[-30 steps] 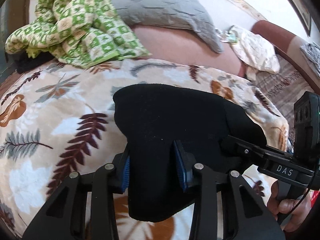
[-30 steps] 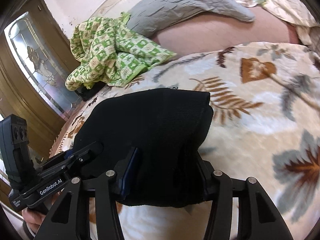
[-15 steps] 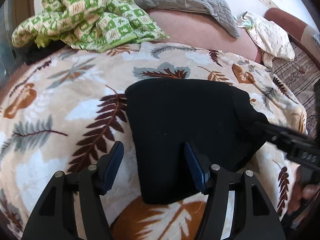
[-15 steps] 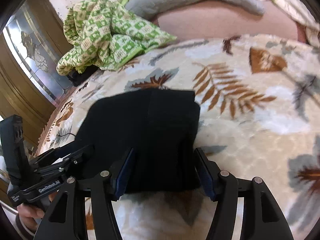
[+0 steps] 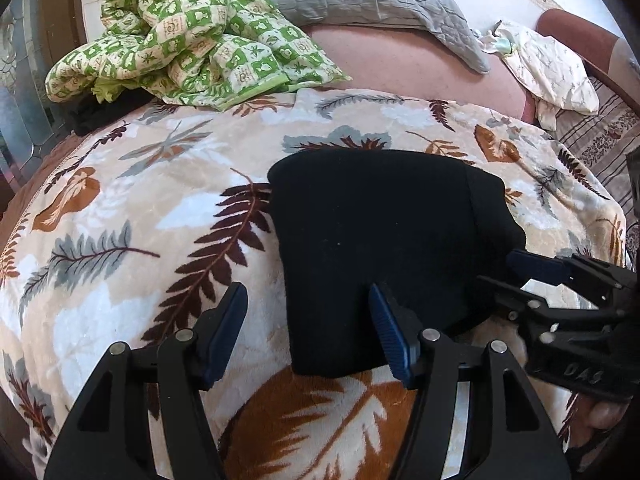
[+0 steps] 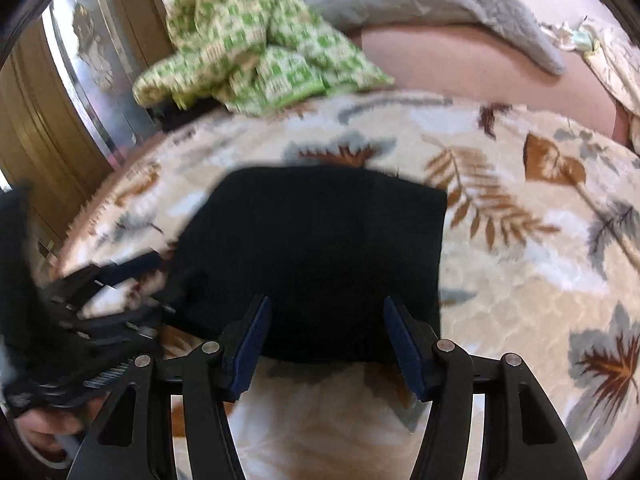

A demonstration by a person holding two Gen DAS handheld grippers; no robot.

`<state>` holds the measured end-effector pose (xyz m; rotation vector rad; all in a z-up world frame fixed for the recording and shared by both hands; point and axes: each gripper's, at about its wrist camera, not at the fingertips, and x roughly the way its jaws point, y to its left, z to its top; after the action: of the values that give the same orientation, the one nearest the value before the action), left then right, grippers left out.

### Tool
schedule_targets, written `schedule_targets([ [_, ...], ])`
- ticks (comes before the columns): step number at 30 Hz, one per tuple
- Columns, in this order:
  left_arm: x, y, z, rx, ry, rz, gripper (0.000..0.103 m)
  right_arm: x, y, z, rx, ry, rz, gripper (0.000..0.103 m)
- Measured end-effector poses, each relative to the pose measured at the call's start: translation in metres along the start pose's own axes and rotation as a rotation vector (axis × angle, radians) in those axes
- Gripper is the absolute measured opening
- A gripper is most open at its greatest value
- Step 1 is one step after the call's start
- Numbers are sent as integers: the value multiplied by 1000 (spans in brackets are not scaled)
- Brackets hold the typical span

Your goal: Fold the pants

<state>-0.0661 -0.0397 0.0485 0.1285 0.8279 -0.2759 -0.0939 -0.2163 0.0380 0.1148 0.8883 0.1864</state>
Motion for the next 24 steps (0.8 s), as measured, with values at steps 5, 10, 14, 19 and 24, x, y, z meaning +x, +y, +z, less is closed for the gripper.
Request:
schedule_targets([
  [5, -13, 4, -2, -16, -42, 13, 62, -14, 3, 3, 0, -18, 3, 60],
  [10, -30, 8, -3, -39, -107, 31, 70, -33, 8, 7, -2, -62, -40, 60],
  [14, -44, 9, -3, -40, -157, 48, 74, -40, 12, 7, -3, -74, -60, 64],
  [19, -56, 12, -5, -43, -189, 60, 83, -43, 16, 4, 5, -82, -61, 64],
  [24, -66, 16, -6, -56, -210, 65, 83, -48, 20, 2, 16, -95, -66, 70],
])
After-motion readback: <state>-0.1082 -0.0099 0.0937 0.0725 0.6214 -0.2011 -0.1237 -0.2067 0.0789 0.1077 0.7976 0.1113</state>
